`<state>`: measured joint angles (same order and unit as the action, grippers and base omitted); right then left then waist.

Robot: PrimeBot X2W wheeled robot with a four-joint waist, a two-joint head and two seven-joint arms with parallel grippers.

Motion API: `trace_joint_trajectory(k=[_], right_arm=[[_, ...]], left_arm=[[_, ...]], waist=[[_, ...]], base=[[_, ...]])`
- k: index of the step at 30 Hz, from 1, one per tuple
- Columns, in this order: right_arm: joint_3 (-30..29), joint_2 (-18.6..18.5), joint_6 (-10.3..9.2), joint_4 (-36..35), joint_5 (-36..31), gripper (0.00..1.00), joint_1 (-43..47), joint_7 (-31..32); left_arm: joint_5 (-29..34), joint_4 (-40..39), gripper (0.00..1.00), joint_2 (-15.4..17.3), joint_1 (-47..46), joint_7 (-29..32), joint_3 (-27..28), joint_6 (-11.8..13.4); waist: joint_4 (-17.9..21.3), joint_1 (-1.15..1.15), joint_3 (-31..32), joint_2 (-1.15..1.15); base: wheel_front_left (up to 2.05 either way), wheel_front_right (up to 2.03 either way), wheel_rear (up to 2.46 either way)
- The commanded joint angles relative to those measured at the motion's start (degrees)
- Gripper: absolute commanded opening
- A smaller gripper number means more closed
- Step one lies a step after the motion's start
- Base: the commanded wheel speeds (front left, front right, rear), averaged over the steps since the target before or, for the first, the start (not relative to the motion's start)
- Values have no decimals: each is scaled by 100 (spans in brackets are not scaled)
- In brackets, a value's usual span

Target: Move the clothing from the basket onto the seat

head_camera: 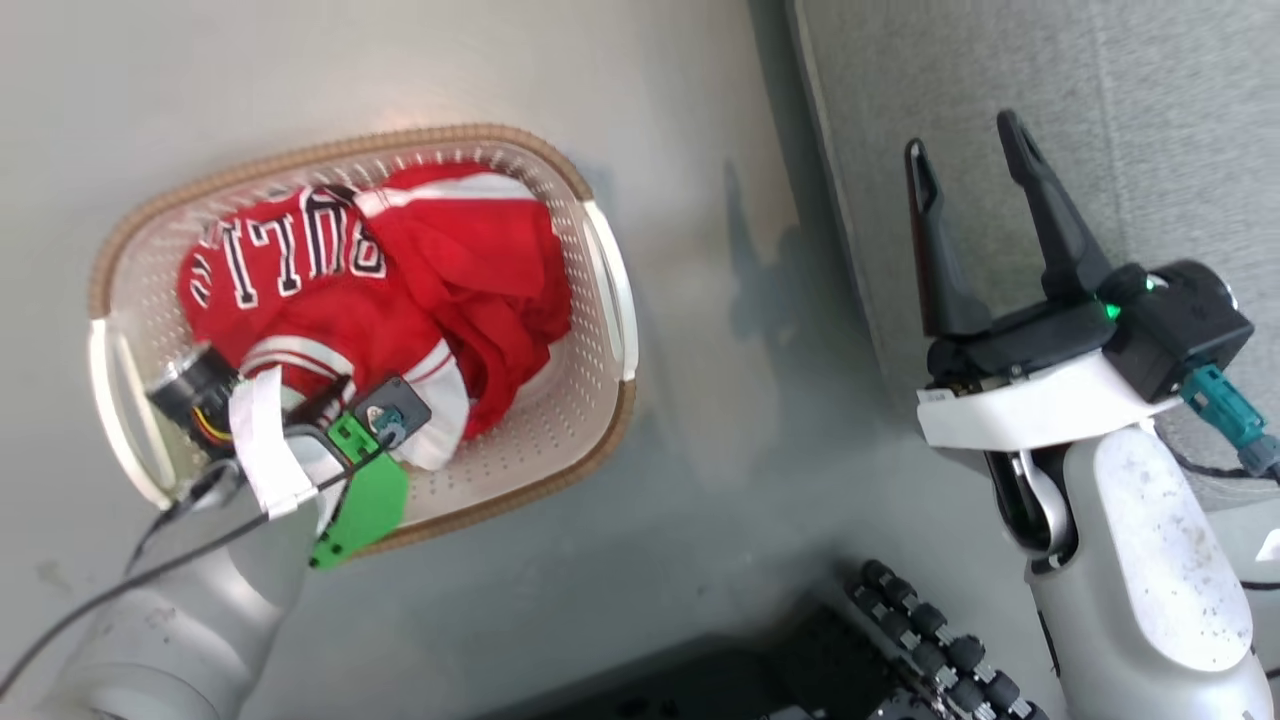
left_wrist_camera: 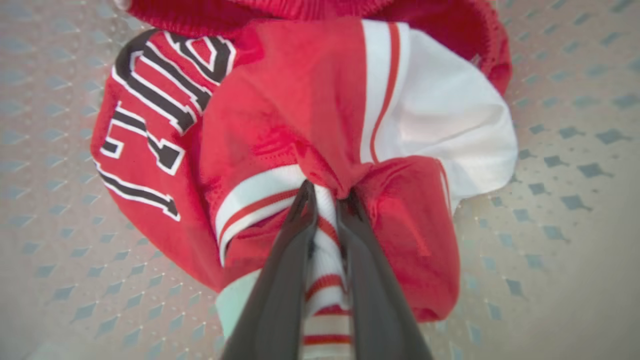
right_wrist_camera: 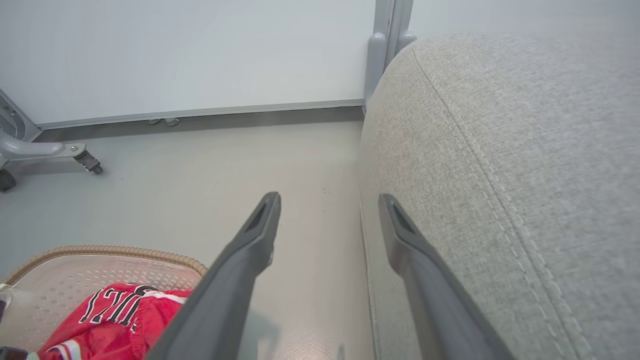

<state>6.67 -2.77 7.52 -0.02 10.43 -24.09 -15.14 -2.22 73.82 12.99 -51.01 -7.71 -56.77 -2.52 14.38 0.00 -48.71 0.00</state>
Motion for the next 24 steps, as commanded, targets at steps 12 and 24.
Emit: trace_joint_trajectory(k=[12,24], right_arm=[[255,-23,-6,421,-274,100,906,-2],[663,-23,-6,732,-445,100,1975,-2]], left_arm=[[-1362,-126,0,-581,1119,-703,1040,42],[-2094,-1944,0,-689,2471,-751,2151,258]], waist=[[-442,0,2599,0],[-720,0,4250,0]], base=[[0,0,0],[0,0,0]])
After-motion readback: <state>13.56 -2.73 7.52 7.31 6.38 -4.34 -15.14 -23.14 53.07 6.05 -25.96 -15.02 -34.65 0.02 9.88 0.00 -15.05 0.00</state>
